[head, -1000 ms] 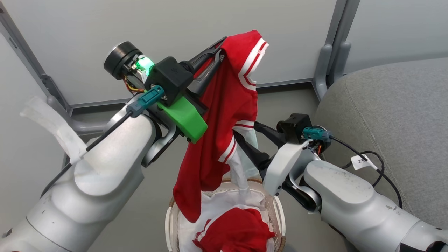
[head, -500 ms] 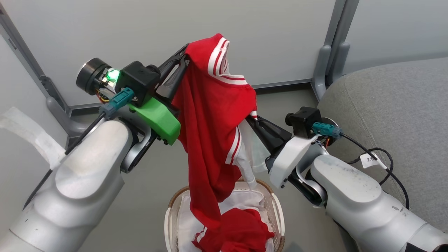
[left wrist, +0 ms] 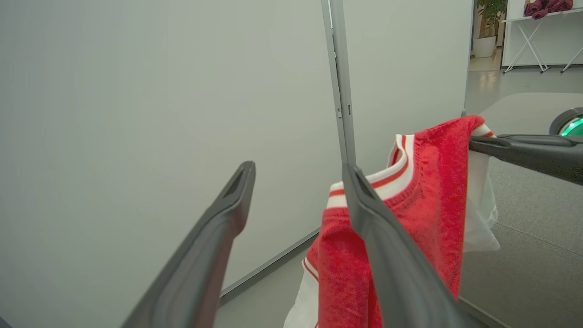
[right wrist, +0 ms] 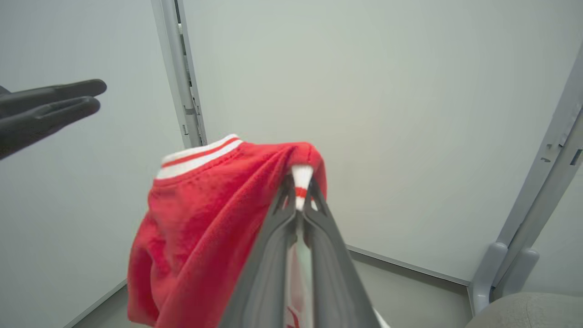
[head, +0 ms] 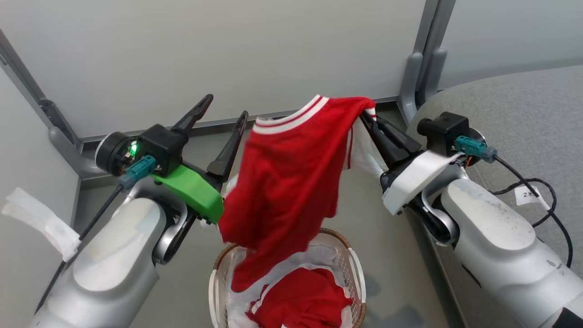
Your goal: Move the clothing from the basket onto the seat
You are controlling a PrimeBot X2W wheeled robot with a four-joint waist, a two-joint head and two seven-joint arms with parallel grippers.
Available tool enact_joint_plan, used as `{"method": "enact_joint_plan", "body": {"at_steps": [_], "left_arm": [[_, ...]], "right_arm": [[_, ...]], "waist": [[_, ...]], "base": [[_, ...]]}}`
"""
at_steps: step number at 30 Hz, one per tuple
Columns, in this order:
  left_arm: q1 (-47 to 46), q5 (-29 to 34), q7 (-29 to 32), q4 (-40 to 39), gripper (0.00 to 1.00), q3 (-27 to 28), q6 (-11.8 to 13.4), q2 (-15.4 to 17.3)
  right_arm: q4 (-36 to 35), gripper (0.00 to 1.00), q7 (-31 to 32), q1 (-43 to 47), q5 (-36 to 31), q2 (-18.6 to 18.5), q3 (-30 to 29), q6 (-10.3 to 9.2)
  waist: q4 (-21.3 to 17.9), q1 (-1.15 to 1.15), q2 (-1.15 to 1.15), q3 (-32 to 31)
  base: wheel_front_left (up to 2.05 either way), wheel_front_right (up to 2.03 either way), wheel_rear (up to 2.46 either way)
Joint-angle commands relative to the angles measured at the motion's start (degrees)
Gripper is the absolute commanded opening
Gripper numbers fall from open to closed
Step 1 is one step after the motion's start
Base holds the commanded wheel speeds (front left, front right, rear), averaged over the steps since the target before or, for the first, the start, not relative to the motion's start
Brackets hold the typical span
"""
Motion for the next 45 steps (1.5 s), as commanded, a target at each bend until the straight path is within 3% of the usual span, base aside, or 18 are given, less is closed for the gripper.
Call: {"method": "enact_joint_plan", "body": {"at_steps": [1,12,21,34,45], "left_arm": [[1.7,-0.5,-0.7,0.2,1.00,0.0,0.6,-0.5],[7.7,-1.0,-3.0,1.3,1.00,-1.4,1.6,-4.3],[9.5,0.7,-3.5,3.1,1.00,-3.5,1.5,-6.6],[8.8,3.4,-3.9,5.7,1.00,-6.3,0.6,-8.0],[7.3,4.7,-4.0,5.4,1.00,-7.1,0.6,-8.6]], "right_arm": [[-0.6,0.00,-0.3,0.8,-1.0,-0.6,-1.0,-0.06],[-3.9,0.00,-0.3,3.6,-5.6,-5.5,-9.0,-0.06],[-6.8,0.00,-0.3,5.9,-8.4,-8.6,-15.2,-0.06],[-10.6,0.00,-0.3,6.8,-10.0,-8.7,-19.3,-0.06],[-10.9,0.00,-0.3,6.8,-11.0,-8.2,-20.2,-0.06]], "waist": [[-0.4,0.00,0.00,0.2],[-4.0,0.00,0.00,2.1],[-10.8,0.00,0.00,4.7],[-20.8,0.00,0.00,9.7],[-23.1,0.00,0.00,12.4]], "base": [[0.00,0.00,0.00],[0.00,0.00,0.00],[0.00,0.00,0.00],[0.00,0.00,0.00],[0.00,0.00,0.00]]}}
